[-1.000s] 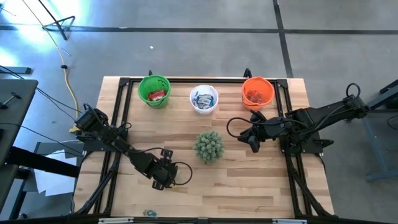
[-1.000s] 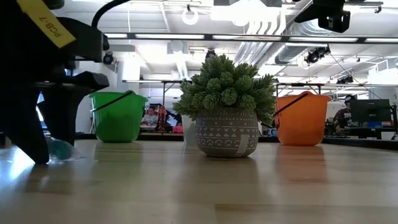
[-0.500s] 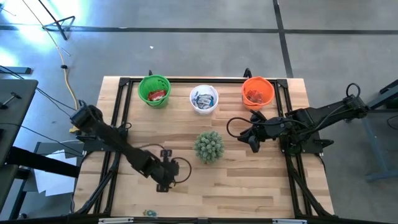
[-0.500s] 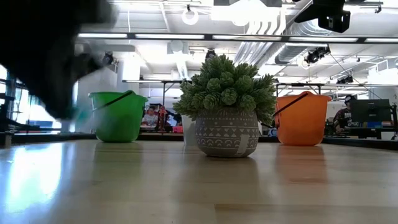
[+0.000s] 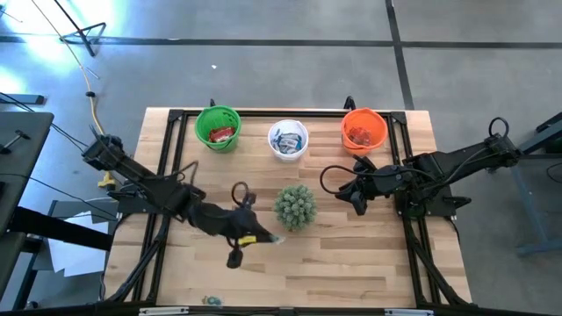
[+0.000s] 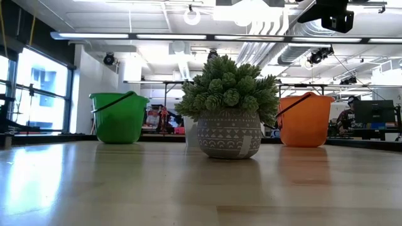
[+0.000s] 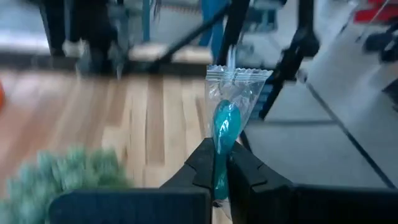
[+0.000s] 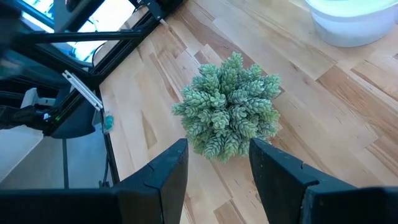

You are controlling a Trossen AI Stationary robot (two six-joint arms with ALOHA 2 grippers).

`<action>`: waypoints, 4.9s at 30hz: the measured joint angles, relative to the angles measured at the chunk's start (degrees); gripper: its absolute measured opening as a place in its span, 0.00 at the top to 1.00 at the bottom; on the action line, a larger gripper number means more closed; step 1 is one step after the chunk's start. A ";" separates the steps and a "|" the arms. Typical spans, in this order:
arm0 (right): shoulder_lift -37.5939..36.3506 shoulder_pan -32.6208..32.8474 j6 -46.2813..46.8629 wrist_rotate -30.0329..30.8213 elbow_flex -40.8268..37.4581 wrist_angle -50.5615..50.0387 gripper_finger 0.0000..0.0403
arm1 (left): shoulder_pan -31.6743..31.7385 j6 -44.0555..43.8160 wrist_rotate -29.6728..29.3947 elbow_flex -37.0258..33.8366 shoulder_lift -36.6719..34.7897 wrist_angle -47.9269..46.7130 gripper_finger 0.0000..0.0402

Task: Sort candy
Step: Put the transparent candy into the orange bucket

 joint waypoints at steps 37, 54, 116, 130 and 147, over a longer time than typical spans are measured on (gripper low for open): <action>-0.04 -7.35 -17.45 7.12 0.02 33.22 0.59 | 20.56 2.66 -13.33 1.16 0.19 10.83 0.99; 5.98 -14.27 -17.86 0.64 0.01 44.85 0.59 | 21.91 4.80 -12.50 1.14 3.67 19.56 0.99; -5.12 -26.55 -18.98 9.89 0.04 13.69 1.00 | 23.29 20.44 -22.51 1.08 -2.32 10.25 0.70; -4.79 -52.53 -19.10 4.88 0.04 -5.88 0.95 | 24.01 25.81 -24.05 1.10 -4.79 6.21 0.70; 1.77 -60.85 -23.47 -5.81 0.04 -5.60 0.53 | 24.46 24.71 -24.67 1.10 -4.79 -0.34 0.70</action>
